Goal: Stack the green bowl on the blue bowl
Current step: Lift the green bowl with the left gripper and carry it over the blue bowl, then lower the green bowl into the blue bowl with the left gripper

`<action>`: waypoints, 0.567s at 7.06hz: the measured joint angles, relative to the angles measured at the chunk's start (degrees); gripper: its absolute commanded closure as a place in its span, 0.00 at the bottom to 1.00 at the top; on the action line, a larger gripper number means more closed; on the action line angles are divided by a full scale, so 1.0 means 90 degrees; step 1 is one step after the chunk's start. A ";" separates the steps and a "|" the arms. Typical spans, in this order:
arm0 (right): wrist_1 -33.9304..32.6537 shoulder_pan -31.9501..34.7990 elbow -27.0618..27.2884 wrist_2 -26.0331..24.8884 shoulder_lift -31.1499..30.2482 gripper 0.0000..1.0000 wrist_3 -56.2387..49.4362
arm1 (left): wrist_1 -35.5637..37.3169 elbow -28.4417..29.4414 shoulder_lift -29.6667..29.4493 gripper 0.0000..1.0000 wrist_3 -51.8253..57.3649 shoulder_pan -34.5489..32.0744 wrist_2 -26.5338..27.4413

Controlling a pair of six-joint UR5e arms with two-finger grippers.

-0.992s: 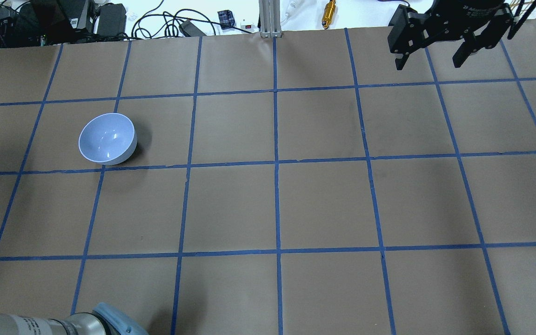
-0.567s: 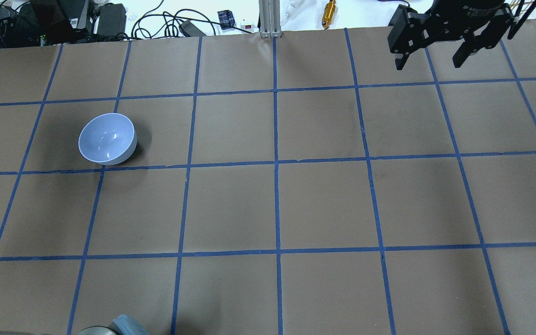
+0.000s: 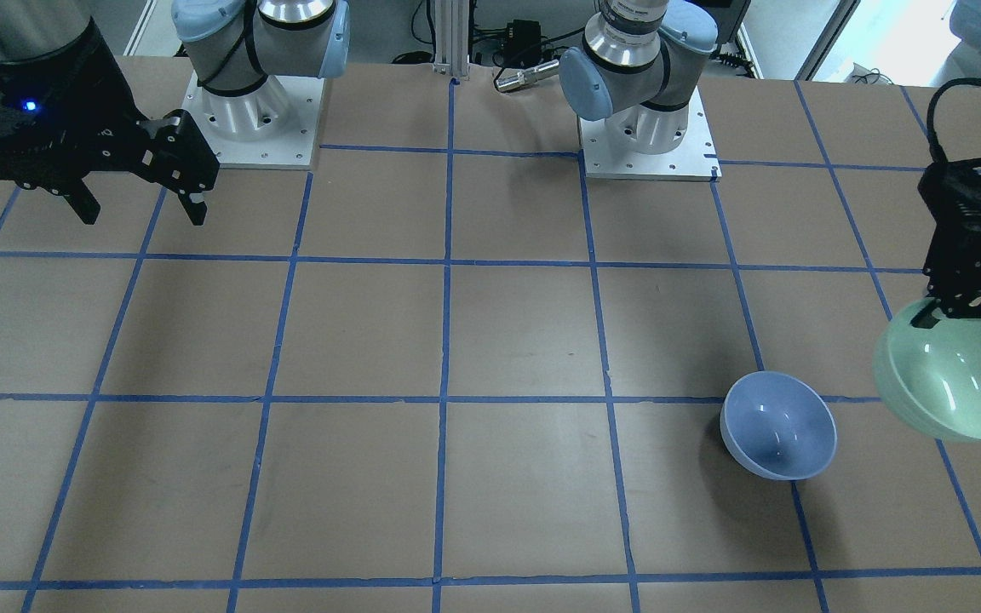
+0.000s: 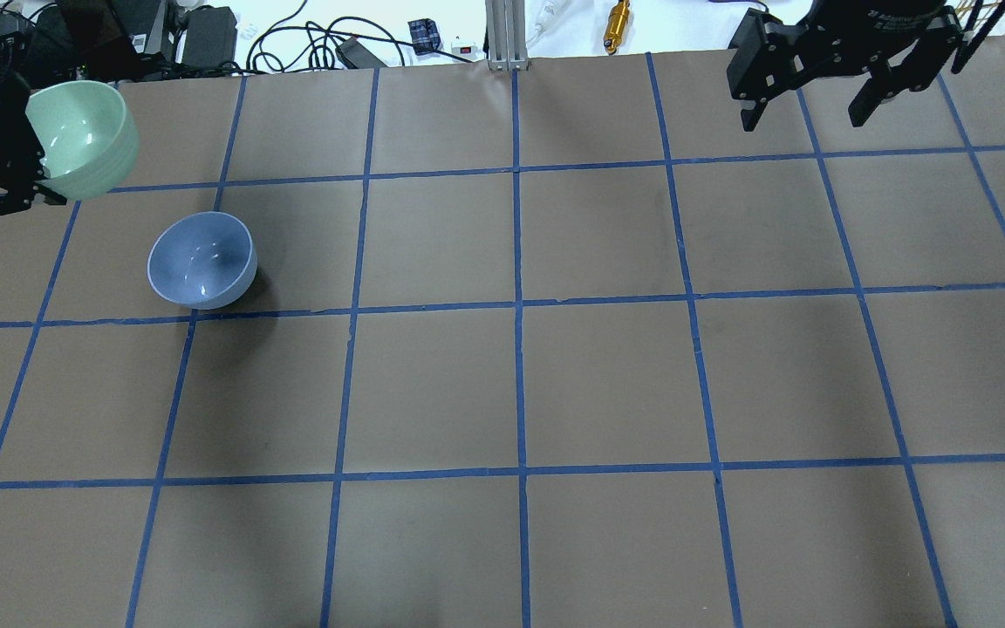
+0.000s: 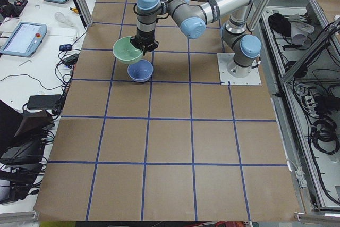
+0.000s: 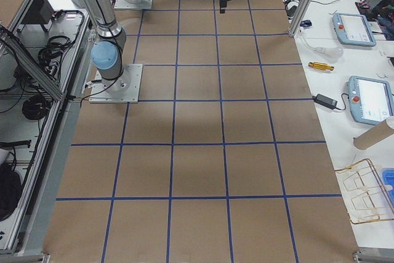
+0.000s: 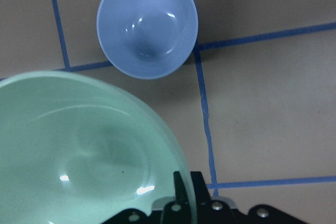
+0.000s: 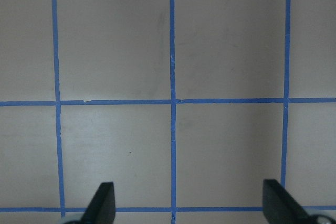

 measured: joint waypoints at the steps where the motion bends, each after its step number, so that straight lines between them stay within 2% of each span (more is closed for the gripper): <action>1: 0.0000 0.0000 0.0000 0.0000 0.0000 0.00 0.0001 | 0.0032 -0.0028 -0.0109 1.00 -0.0258 -0.0230 0.0052; 4: 0.0000 0.0000 0.0000 -0.0009 0.0005 0.00 -0.0004 | 0.0361 -0.0402 -0.0419 1.00 -0.0422 -0.0392 0.0416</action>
